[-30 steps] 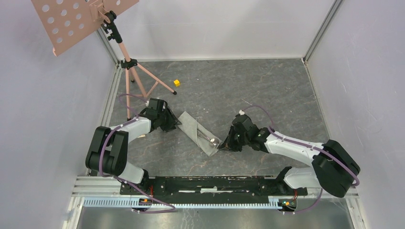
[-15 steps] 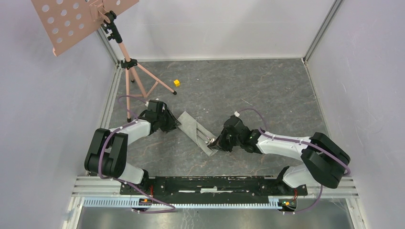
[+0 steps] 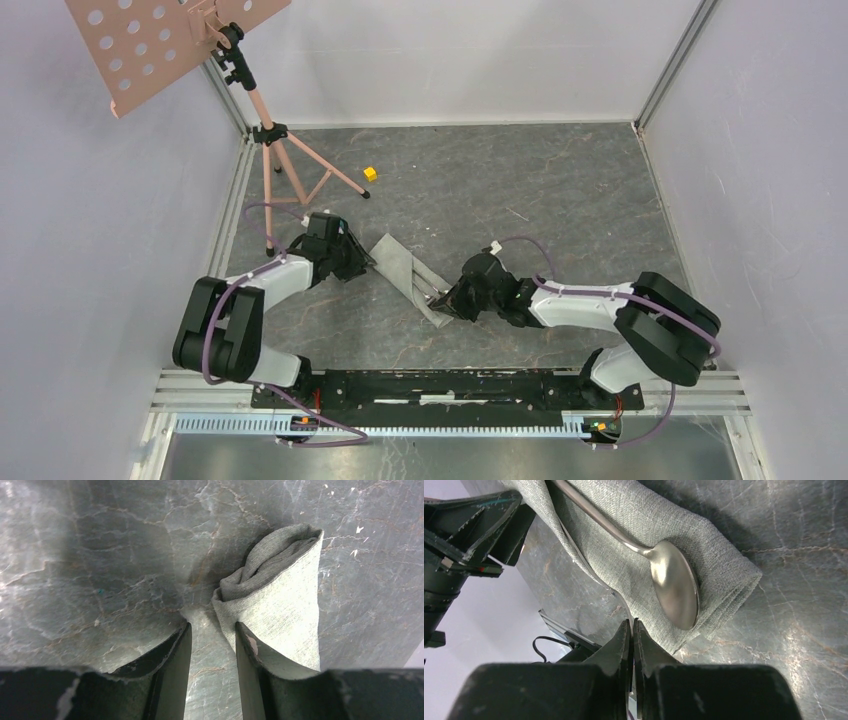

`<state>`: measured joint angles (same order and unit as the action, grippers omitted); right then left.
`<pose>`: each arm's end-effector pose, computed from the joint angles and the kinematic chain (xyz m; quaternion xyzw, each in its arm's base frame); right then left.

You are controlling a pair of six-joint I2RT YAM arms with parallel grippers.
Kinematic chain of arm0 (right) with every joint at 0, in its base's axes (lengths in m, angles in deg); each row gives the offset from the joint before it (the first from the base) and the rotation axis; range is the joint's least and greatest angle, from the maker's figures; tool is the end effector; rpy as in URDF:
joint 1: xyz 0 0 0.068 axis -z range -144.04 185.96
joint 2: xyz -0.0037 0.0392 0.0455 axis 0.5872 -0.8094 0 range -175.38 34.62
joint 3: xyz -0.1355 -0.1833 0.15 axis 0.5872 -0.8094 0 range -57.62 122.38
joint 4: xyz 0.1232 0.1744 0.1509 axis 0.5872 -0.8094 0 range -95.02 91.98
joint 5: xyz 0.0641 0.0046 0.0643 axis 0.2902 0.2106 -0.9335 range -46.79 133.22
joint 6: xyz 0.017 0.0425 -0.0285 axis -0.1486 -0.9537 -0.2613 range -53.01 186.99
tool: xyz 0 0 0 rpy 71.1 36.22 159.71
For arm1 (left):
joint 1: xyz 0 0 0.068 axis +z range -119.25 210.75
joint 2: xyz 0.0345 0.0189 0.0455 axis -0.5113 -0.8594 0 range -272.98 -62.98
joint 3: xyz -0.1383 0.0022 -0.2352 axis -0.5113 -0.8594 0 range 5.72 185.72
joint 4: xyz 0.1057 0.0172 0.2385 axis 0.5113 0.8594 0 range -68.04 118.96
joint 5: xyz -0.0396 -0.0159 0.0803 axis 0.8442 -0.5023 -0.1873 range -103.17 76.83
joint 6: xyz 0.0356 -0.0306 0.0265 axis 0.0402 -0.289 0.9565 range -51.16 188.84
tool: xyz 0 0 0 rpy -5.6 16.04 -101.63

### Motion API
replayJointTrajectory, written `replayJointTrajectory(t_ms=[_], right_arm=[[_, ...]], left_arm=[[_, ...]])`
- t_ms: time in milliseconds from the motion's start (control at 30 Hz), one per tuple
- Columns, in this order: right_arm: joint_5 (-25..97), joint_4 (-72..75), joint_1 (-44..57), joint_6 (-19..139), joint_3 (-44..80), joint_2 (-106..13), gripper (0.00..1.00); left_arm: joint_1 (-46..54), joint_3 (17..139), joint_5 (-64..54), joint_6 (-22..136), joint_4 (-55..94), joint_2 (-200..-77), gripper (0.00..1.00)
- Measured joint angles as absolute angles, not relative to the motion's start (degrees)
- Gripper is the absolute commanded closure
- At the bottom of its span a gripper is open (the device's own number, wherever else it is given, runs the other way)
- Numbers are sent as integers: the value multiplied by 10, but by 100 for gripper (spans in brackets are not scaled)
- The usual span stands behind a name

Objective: Fold the napkin into a case and place the utensils inside
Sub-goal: Insert the fork into the folded napkin.

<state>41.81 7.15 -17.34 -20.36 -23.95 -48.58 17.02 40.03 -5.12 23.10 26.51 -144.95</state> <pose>0.1616 0.2184 0.1515 0.2653 0.8827 0.3689 0.1199 0.2508 -0.0664 0.1479 -0.2384 0.9135 -0.2179 0.2475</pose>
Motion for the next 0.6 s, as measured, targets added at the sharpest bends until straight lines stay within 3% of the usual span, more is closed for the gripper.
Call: replayJointTrajectory(t_ms=[167, 500, 600], right_arm=[[428, 89, -179, -209, -240, -505, 84], [439, 86, -181, -191, -246, -495, 46], [448, 70, -185, -176, -246, -471, 40]], left_arm=[[170, 399, -65, 232, 304, -1416, 54], [170, 428, -86, 261, 387, -1300, 49], [170, 438, -86, 266, 400, -1260, 48]])
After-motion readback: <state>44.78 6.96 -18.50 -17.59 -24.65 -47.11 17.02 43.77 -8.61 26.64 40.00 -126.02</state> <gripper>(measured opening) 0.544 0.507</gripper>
